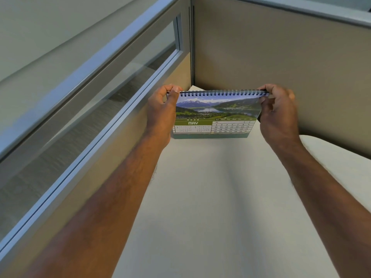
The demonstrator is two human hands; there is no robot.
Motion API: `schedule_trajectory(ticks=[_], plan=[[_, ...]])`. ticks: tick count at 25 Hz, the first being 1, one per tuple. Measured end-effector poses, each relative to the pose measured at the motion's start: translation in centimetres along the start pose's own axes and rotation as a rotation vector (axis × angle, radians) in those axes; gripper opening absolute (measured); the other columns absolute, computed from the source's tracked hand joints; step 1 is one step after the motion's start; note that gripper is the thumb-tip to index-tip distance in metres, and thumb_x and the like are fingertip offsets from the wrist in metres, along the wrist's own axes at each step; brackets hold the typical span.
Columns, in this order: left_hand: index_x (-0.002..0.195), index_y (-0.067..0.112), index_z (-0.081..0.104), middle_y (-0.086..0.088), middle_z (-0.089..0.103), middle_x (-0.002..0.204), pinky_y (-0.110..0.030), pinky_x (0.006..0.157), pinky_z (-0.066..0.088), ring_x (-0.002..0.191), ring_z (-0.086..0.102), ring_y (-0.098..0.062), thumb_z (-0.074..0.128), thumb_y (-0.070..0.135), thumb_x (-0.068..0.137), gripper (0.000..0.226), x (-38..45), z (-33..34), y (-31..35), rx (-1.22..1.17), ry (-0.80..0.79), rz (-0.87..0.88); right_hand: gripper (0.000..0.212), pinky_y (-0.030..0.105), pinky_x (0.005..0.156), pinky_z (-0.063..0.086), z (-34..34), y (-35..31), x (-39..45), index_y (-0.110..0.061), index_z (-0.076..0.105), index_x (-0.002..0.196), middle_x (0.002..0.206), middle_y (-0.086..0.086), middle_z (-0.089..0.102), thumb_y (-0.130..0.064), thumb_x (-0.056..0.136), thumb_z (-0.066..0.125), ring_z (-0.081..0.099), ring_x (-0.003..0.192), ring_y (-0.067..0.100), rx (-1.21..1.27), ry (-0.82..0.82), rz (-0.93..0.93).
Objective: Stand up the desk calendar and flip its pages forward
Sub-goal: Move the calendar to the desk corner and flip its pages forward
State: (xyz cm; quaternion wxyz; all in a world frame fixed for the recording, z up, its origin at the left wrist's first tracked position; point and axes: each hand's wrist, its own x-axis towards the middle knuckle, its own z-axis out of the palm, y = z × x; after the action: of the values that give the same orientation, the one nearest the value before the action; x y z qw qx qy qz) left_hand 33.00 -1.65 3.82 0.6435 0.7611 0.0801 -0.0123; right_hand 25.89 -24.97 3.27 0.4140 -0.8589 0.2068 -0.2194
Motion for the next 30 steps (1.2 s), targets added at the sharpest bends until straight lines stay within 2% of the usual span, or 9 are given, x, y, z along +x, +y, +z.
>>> schedule_trajectory(ticks=[2, 4, 7, 9, 11, 15, 18, 24, 30], plan=[[0.101, 0.039, 0.063, 0.012, 0.073, 0.093, -0.026, 0.067, 0.067, 0.074, 0.078, -0.005, 0.054, 0.044, 0.105, 0.011, 0.1, -0.2, 0.0, 0.037, -0.016, 0.026, 0.030, 0.002, 0.070, 0.053, 0.5, 0.3, -0.9, -0.023, 0.062, 0.129, 0.126, -0.001, 0.040, -0.008, 0.105, 0.053, 0.062, 0.083, -0.006, 0.126, 0.103, 0.088], [0.101, 0.038, 0.063, 0.012, 0.073, 0.092, -0.025, 0.066, 0.066, 0.075, 0.078, -0.005, 0.054, 0.044, 0.105, 0.012, 0.1, -0.2, -0.1, 0.048, -0.024, 0.043, 0.035, -0.002, 0.071, 0.048, 1.4, 1.1, -2.6, -0.019, 0.056, 0.136, 0.133, 0.001, 0.044, -0.008, 0.103, 0.058, 0.062, 0.097, -0.013, 0.233, 0.168, 0.183], [0.107, 0.031, 0.064, 0.010, 0.073, 0.090, -0.020, 0.061, 0.062, 0.074, 0.078, -0.004, 0.053, 0.044, 0.106, 0.016, 0.2, -0.4, -0.2, 0.034, -0.043, 0.040, 0.040, 0.006, 0.078, 0.048, 3.3, 2.5, -5.6, -0.017, 0.050, 0.143, 0.144, 0.002, 0.054, -0.013, 0.103, 0.059, 0.063, 0.121, 0.014, 0.327, 0.103, 0.332], [0.112, 0.026, 0.065, 0.009, 0.074, 0.090, -0.022, 0.062, 0.062, 0.075, 0.077, -0.007, 0.053, 0.044, 0.106, 0.023, 0.4, -0.4, -0.3, 0.038, -0.054, 0.026, 0.043, 0.018, 0.090, 0.052, 3.9, 3.1, -6.7, -0.021, 0.049, 0.145, 0.147, -0.001, 0.057, -0.015, 0.104, 0.059, 0.061, 0.127, 0.017, 0.352, 0.053, 0.367], [0.113, 0.023, 0.064, 0.008, 0.074, 0.089, -0.024, 0.065, 0.063, 0.077, 0.077, -0.008, 0.052, 0.044, 0.106, 0.026, 0.5, -0.5, -0.5, 0.058, -0.062, 0.027, 0.043, 0.022, 0.093, 0.052, 3.9, 3.4, -7.0, -0.022, 0.051, 0.145, 0.147, -0.002, 0.058, -0.016, 0.104, 0.061, 0.060, 0.128, 0.017, 0.358, 0.052, 0.372], [0.111, 0.023, 0.064, 0.009, 0.074, 0.087, -0.028, 0.070, 0.066, 0.076, 0.077, -0.008, 0.052, 0.045, 0.106, 0.025, 0.6, -0.4, -0.6, 0.070, -0.064, 0.035, 0.035, 0.015, 0.085, 0.051, 3.5, 4.0, -6.8, -0.022, 0.056, 0.134, 0.139, -0.001, 0.064, -0.020, 0.100, 0.067, 0.061, 0.123, 0.017, 0.304, 0.062, 0.368], [0.113, 0.022, 0.065, 0.007, 0.075, 0.088, -0.029, 0.069, 0.065, 0.078, 0.077, -0.010, 0.052, 0.045, 0.106, 0.027, 0.6, -0.4, -0.6, 0.086, -0.059, 0.037, 0.032, 0.028, 0.090, 0.058, 3.1, 4.5, -6.5, -0.018, 0.057, 0.126, 0.136, 0.003, 0.064, -0.021, 0.097, 0.070, 0.062, 0.119, 0.020, 0.232, 0.081, 0.368], [0.105, 0.029, 0.062, 0.009, 0.074, 0.088, -0.030, 0.070, 0.065, 0.077, 0.077, -0.009, 0.052, 0.045, 0.106, 0.019, 0.5, -0.4, -0.4, 0.085, -0.072, 0.038, 0.026, 0.001, 0.059, 0.052, 2.4, 4.4, -6.7, -0.018, 0.060, 0.114, 0.121, 0.004, 0.073, -0.028, 0.094, 0.074, 0.069, 0.101, 0.015, 0.220, 0.111, 0.345], [0.092, 0.039, 0.061, 0.010, 0.075, 0.085, -0.026, 0.064, 0.064, 0.072, 0.078, -0.003, 0.053, 0.045, 0.106, 0.016, 0.3, -0.6, 0.0, 0.044, -0.087, 0.034, 0.031, -0.001, 0.058, 0.050, 1.4, 4.0, -7.0, -0.017, 0.061, 0.116, 0.118, 0.007, 0.078, -0.031, 0.092, 0.075, 0.072, 0.098, 0.013, 0.195, 0.085, 0.302]])
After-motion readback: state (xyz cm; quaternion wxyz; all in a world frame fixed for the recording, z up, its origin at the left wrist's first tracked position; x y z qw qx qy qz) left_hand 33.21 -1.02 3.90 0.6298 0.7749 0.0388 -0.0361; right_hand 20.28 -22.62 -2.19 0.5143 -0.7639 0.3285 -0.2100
